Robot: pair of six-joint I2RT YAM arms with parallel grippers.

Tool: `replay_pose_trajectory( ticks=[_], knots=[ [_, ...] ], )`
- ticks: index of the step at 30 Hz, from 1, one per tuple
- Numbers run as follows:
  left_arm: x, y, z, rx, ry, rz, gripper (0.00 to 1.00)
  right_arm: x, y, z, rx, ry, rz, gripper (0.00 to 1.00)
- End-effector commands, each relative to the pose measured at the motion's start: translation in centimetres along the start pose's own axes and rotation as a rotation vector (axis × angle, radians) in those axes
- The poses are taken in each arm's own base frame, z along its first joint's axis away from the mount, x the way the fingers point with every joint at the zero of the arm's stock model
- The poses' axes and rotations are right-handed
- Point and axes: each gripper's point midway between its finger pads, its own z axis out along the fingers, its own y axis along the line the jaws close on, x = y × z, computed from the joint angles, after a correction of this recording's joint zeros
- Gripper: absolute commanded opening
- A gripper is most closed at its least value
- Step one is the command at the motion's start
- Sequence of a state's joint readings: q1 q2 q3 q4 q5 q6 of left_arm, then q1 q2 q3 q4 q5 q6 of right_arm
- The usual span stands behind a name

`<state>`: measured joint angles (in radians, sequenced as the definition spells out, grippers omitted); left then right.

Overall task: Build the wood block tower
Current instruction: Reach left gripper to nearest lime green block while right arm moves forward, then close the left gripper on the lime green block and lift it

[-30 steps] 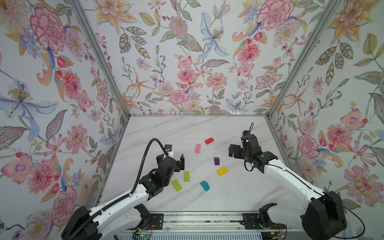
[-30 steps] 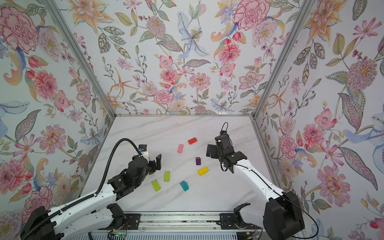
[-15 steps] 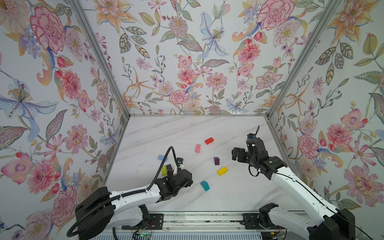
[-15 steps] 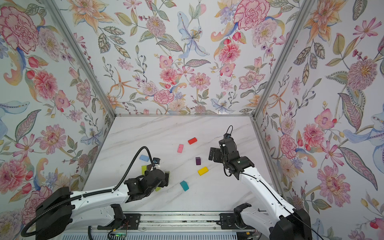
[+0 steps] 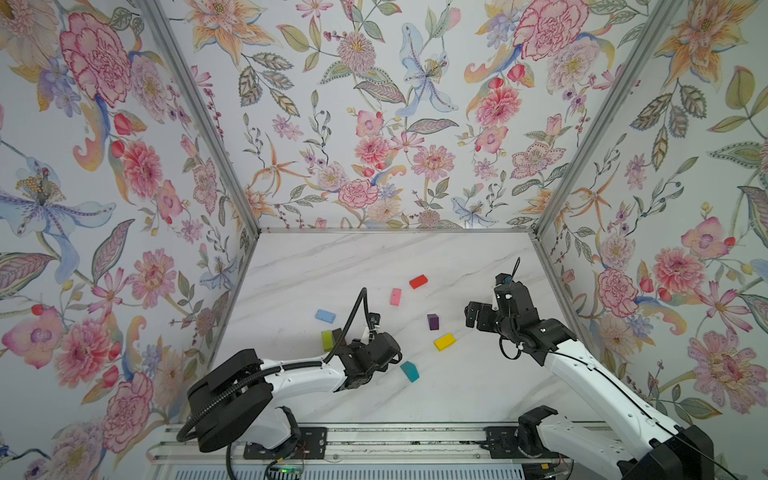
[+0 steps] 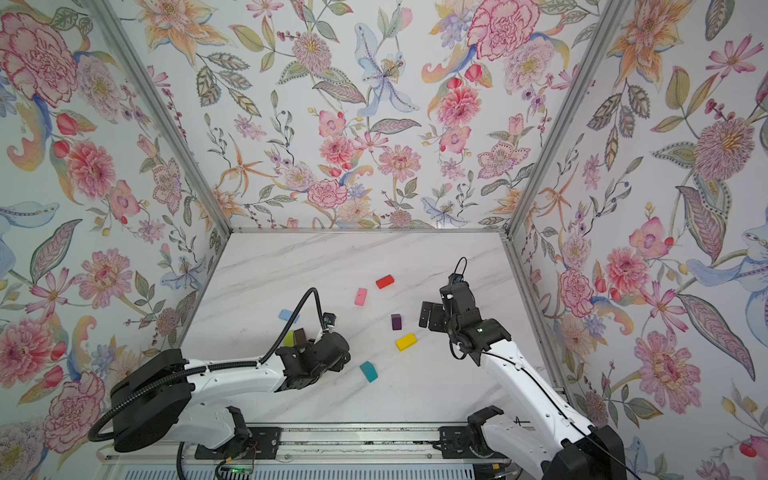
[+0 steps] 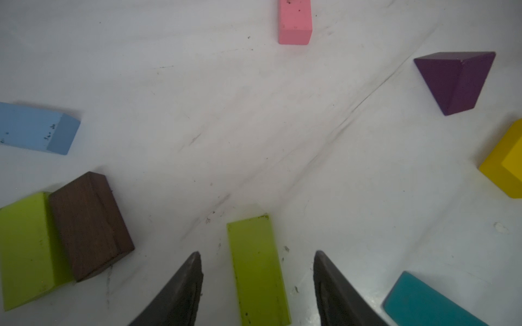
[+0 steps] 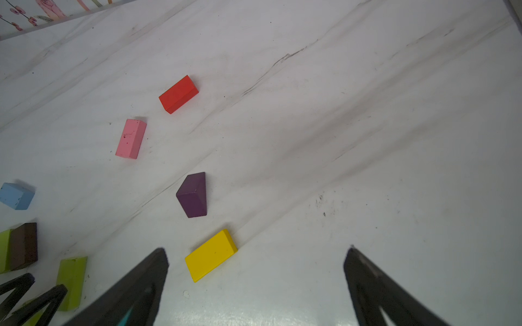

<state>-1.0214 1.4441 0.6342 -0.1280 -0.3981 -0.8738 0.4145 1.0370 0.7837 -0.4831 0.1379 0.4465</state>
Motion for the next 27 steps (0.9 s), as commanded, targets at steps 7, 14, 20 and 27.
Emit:
replay_pose_trajectory(
  ticks=[7, 14, 20, 27],
  knots=[
    [1.2, -0.1, 0.8, -0.045, 0.072, 0.017, 0.62, 0.9, -0.6, 0.1, -0.009, 0.027, 0.008, 0.99],
    [2.1, -0.2, 1.4, -0.054, 0.104, 0.014, 0.57, 0.8, -1.6, -0.2, -0.014, 0.015, 0.027, 0.99],
    [3.0, -0.1, 2.4, -0.089, 0.143, 0.044, 0.41, 1.0, -2.1, 0.0, -0.03, 0.023, 0.054, 0.99],
    [2.3, 0.1, 2.7, -0.117, 0.145, 0.058, 0.24, 0.9, -2.0, 0.1, -0.045, 0.028, 0.058, 0.99]
  ],
)
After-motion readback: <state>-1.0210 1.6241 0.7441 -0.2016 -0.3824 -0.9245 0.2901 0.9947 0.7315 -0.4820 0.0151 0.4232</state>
